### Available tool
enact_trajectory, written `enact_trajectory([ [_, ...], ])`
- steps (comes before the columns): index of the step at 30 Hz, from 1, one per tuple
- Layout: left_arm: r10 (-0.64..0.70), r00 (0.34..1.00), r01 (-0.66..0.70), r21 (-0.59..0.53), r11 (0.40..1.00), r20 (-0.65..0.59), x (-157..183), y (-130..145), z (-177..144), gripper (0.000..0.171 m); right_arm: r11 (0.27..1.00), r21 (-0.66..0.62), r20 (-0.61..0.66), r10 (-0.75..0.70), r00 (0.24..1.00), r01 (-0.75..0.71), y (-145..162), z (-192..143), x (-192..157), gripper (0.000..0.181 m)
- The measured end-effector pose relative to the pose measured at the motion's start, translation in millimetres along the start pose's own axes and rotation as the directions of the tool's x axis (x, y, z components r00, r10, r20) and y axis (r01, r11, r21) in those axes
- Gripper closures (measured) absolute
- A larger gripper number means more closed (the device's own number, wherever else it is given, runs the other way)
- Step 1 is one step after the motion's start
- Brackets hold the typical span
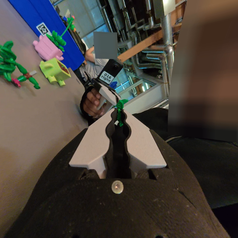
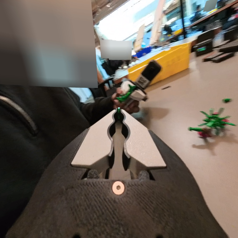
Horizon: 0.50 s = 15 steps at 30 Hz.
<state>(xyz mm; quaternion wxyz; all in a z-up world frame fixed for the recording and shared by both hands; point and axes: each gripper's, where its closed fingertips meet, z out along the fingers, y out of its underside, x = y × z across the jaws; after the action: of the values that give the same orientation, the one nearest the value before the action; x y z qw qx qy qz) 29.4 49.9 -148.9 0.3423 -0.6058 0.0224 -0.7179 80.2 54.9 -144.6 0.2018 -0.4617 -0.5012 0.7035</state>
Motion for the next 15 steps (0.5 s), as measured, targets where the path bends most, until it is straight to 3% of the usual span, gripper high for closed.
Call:
enact_trajectory([
  [3,0.090,0.991,-0.090,-0.004,0.996,0.100,-5.7,-5.1,-1.5,0.171,0.998,-0.016,-0.209,-0.060,0.976,0.058,0.3,0.1,28.3,0.181],
  [5,0.138,0.968,-0.142,0.006,0.990,0.212,-19.3,-11.0,-9.9,0.171,0.995,-0.042,-0.374,-0.103,0.922,0.094,-1.0,-1.3,49.8,0.181],
  [9,0.188,0.920,-0.223,0.065,0.973,0.343,-34.3,-24.3,-23.5,0.171,0.972,-0.171,-0.705,-0.233,0.670,0.158,-5.2,-12.1,99.0,0.180],
  [12,0.225,0.886,-0.259,0.029,0.965,0.405,-44.1,-21.9,-24.6,0.170,0.965,-0.211,-0.808,-0.263,0.527,0.158,-18.8,-17.9,121.4,0.181],
  [15,0.243,0.867,-0.273,0.007,0.962,0.436,-49.4,-20.1,-24.4,0.170,0.968,-0.241,-0.858,-0.245,0.452,0.068,-25.0,-19.1,152.8,0.181],
])
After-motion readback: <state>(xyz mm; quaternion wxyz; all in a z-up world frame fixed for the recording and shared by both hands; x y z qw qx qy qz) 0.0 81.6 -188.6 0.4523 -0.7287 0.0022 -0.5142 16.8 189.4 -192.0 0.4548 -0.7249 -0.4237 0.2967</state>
